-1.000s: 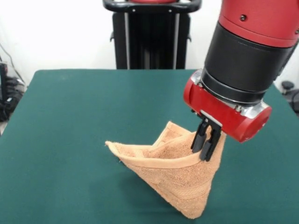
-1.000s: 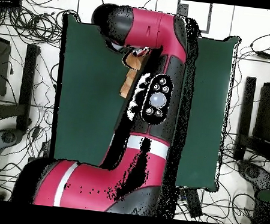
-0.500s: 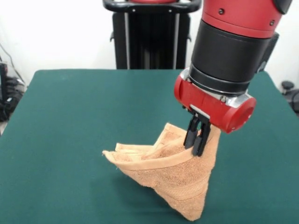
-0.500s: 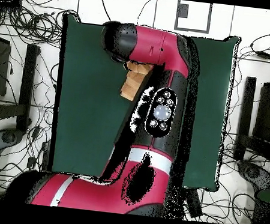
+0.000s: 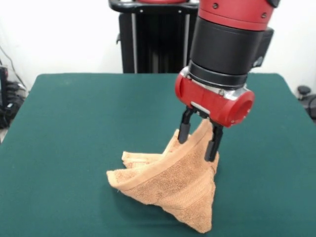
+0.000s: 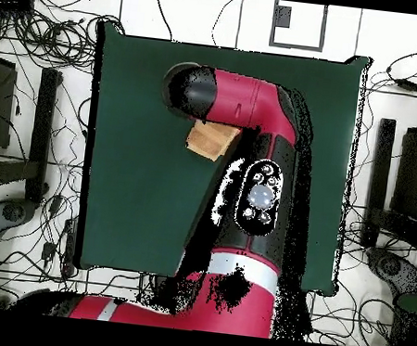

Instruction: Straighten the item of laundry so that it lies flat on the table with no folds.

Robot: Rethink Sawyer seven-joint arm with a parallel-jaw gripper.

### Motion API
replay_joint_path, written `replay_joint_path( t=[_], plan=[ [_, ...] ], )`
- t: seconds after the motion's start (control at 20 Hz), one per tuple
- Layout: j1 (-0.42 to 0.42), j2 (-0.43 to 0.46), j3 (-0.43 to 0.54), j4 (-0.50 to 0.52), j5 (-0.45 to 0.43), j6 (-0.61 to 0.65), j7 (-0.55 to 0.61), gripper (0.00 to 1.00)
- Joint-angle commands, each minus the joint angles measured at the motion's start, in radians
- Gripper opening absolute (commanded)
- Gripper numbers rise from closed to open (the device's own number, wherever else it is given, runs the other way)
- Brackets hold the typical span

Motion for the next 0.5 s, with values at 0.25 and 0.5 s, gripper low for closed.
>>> replay_joint_path(
  t=[0.25, 0.5],
  plan=[
    [-0.051, -0.085, 0.207, 0.319, -0.150, -0.100, -0.263, 1.00],
    [-0.081, -0.097, 0.243, 0.341, -0.194, -0.121, -0.241, 1.00]
  ],
)
